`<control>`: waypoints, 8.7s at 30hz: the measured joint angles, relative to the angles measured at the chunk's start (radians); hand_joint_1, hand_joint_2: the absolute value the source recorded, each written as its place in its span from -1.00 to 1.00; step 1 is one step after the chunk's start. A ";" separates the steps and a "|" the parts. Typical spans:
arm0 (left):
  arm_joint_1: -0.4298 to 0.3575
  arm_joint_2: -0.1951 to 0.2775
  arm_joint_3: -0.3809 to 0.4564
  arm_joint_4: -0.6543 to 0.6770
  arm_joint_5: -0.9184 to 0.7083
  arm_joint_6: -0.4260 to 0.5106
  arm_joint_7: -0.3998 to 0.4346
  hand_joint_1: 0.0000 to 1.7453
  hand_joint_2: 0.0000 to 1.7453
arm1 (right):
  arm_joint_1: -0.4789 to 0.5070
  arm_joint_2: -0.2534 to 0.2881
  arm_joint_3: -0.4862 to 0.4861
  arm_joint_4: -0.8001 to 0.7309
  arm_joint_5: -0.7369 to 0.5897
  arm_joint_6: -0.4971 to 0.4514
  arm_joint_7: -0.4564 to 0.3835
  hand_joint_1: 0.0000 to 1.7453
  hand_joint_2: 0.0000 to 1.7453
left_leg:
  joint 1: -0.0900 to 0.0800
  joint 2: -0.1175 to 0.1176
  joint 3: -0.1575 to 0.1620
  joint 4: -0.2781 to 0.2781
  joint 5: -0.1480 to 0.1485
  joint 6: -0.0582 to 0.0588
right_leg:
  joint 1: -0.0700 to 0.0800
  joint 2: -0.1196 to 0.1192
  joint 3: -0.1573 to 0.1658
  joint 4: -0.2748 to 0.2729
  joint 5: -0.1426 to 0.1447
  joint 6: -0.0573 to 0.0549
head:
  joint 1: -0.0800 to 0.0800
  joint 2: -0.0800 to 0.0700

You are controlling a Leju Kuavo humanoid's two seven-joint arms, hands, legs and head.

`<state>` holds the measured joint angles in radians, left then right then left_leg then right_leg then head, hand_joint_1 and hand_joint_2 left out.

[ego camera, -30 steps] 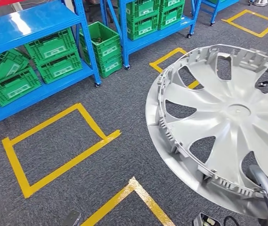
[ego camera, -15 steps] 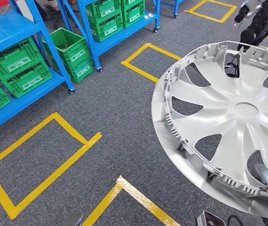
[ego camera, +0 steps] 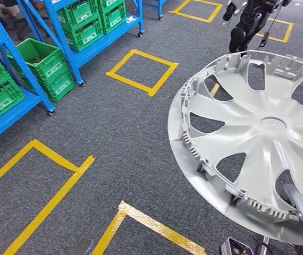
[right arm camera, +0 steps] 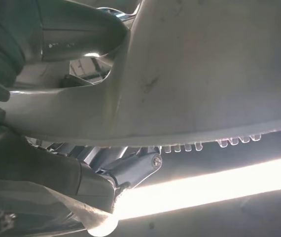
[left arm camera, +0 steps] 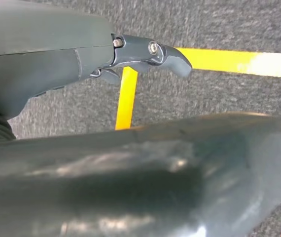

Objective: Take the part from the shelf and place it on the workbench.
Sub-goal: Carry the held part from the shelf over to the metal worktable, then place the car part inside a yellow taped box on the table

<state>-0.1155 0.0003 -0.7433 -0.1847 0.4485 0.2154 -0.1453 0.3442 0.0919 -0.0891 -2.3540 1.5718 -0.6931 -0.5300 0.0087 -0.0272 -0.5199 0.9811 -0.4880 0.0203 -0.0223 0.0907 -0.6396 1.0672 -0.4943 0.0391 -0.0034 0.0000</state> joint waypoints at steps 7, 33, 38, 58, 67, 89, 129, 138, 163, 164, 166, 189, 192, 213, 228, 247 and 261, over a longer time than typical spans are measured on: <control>0.005 -0.002 0.002 0.000 0.024 -0.006 0.000 -1.00 -1.00 | 0.003 0.000 -0.002 0.006 0.000 0.000 -0.002 1.00 1.00 | -0.004 0.095 -0.002 0.003 -0.002 -0.002 | 0.000 -0.113 -0.014 0.089 -0.029 0.011 | 0.006 0.000; 0.043 -0.017 0.290 -0.004 0.319 -0.080 -0.068 -1.00 -1.00 | 0.009 0.000 -0.002 0.014 0.000 0.000 0.003 1.00 1.00 | -0.006 0.032 0.001 -0.006 -0.001 0.009 | 0.005 -0.073 -0.071 0.158 -0.084 0.001 | 0.000 0.000; 0.041 -0.017 0.292 -0.004 0.304 -0.073 -0.068 -1.00 -1.00 | 0.009 0.000 -0.002 0.020 0.000 0.000 0.004 1.00 1.00 | -0.007 0.096 0.003 -0.001 -0.009 -0.001 | 0.000 -0.121 -0.003 0.061 -0.023 0.011 | 0.001 0.000; 0.041 -0.016 0.295 -0.004 0.272 -0.089 -0.056 -1.00 -1.00 | 0.007 0.000 0.003 0.025 0.000 0.000 0.007 1.00 1.00 | -0.006 -0.044 -0.007 0.025 -0.023 -0.006 | 0.004 0.038 0.039 -0.051 0.026 -0.017 | -0.015 0.000; 0.041 -0.017 0.294 -0.004 0.261 -0.088 -0.055 -1.00 -1.00 | 0.008 0.000 0.003 0.033 0.000 0.000 0.008 1.00 1.00 | -0.008 0.080 -0.001 0.004 -0.015 0.008 | 0.006 -0.092 -0.070 0.174 -0.067 0.008 | -0.007 0.000; 0.037 -0.015 0.277 -0.004 0.227 -0.075 -0.047 -1.00 -1.00 | 0.004 0.000 0.003 0.041 0.000 0.000 -0.004 1.00 1.00 | -0.006 -0.036 -0.015 0.020 -0.016 -0.005 | 0.007 0.036 0.043 -0.055 0.022 -0.022 | -0.019 0.000; 0.037 -0.021 0.271 -0.004 0.212 -0.074 -0.041 -1.00 -1.00 | 0.001 0.000 0.002 0.049 0.000 0.000 0.002 1.00 1.00 | -0.004 0.090 -0.018 0.009 -0.007 0.012 | 0.004 -0.104 -0.028 0.121 -0.054 0.011 | -0.005 0.000; 0.031 -0.024 0.271 -0.005 0.212 -0.071 -0.041 -1.00 -1.00 | 0.000 0.000 0.001 0.049 0.000 0.000 0.003 1.00 1.00 | -0.006 0.076 -0.036 0.099 -0.079 -0.028 | 0.007 -0.108 0.076 -0.068 0.004 -0.034 | -0.012 0.000; 0.039 -0.027 0.259 -0.005 0.192 -0.063 -0.041 -1.00 -1.00 | -0.003 0.000 0.002 0.055 0.000 0.000 0.002 1.00 1.00 | -0.010 0.109 -0.022 0.020 -0.010 -0.002 | 0.010 -0.168 0.077 -0.060 -0.008 0.002 | -0.002 0.000; 0.039 -0.027 0.258 -0.005 0.192 -0.063 -0.041 -1.00 -1.00 | -0.004 0.000 0.002 0.056 0.000 0.000 0.002 1.00 1.00 | -0.012 0.117 -0.021 0.021 -0.011 -0.007 | 0.013 -0.167 0.079 -0.065 -0.010 -0.004 | -0.003 0.000; 0.039 -0.027 0.256 -0.005 0.192 -0.063 -0.041 -1.00 -1.00 | -0.003 0.000 0.002 0.056 0.000 0.000 0.002 1.00 1.00 | -0.010 0.126 -0.019 0.025 -0.015 -0.018 | 0.012 -0.144 0.077 -0.064 -0.005 -0.016 | -0.004 0.000; 0.044 -0.025 0.254 -0.006 0.169 -0.062 -0.035 -1.00 -1.00 | -0.005 0.019 -0.014 0.073 0.000 0.000 -0.008 1.00 1.00 | -0.012 0.017 -0.045 0.032 0.000 -0.007 | 0.018 -0.046 0.076 -0.068 0.003 -0.028 | -0.009 0.000; 0.045 -0.025 0.256 -0.006 0.151 -0.062 -0.031 -1.00 -1.00 | -0.007 0.023 -0.023 0.087 0.000 0.000 0.012 1.00 1.00 | -0.013 0.017 -0.045 0.032 0.000 -0.005 | 0.017 -0.047 0.076 -0.068 0.003 -0.026 | -0.009 0.000; 0.057 -0.009 0.262 -0.006 0.137 -0.084 -0.026 -1.00 -1.00 | -0.060 -0.023 -0.133 0.370 0.000 0.000 0.210 1.00 1.00 | -0.010 0.017 -0.045 0.032 0.001 -0.005 | 0.020 -0.047 0.074 -0.066 0.003 -0.026 | -0.009 0.000; 0.059 0.008 0.263 -0.005 0.104 -0.069 -0.012 -1.00 -1.00 | -0.155 -0.247 -0.074 0.615 0.000 0.000 0.442 1.00 1.00 | -0.010 0.017 -0.046 0.032 0.001 -0.005 | 0.019 -0.047 0.073 -0.066 0.003 -0.025 | -0.009 0.000; 0.057 0.033 0.250 -0.002 0.055 -0.046 0.027 -1.00 -1.00 | -0.519 -0.619 0.614 0.878 -0.001 0.000 1.031 1.00 1.00 | -0.010 0.017 -0.048 0.033 0.003 -0.004 | 0.019 -0.047 0.069 -0.063 0.004 -0.025 | -0.010 0.000; 0.039 0.033 0.201 -0.003 0.031 -0.027 0.066 -1.00 -1.00 | -0.828 -0.698 1.181 0.975 -0.002 0.000 1.211 1.00 1.00 | -0.010 0.013 -0.051 0.033 0.004 -0.005 | 0.020 -0.051 0.068 -0.063 0.004 -0.025 | -0.010 0.000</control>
<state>-0.0763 0.0336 -0.5422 -0.1873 0.4796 0.1882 -0.0789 -0.4843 -0.6061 1.0924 -1.3786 1.5701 -0.6931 0.6810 -0.0013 -0.0143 -0.5706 1.0141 -0.4838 0.0155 -0.0027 0.0399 -0.5718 1.0047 -0.4899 0.0142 -0.0131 0.0000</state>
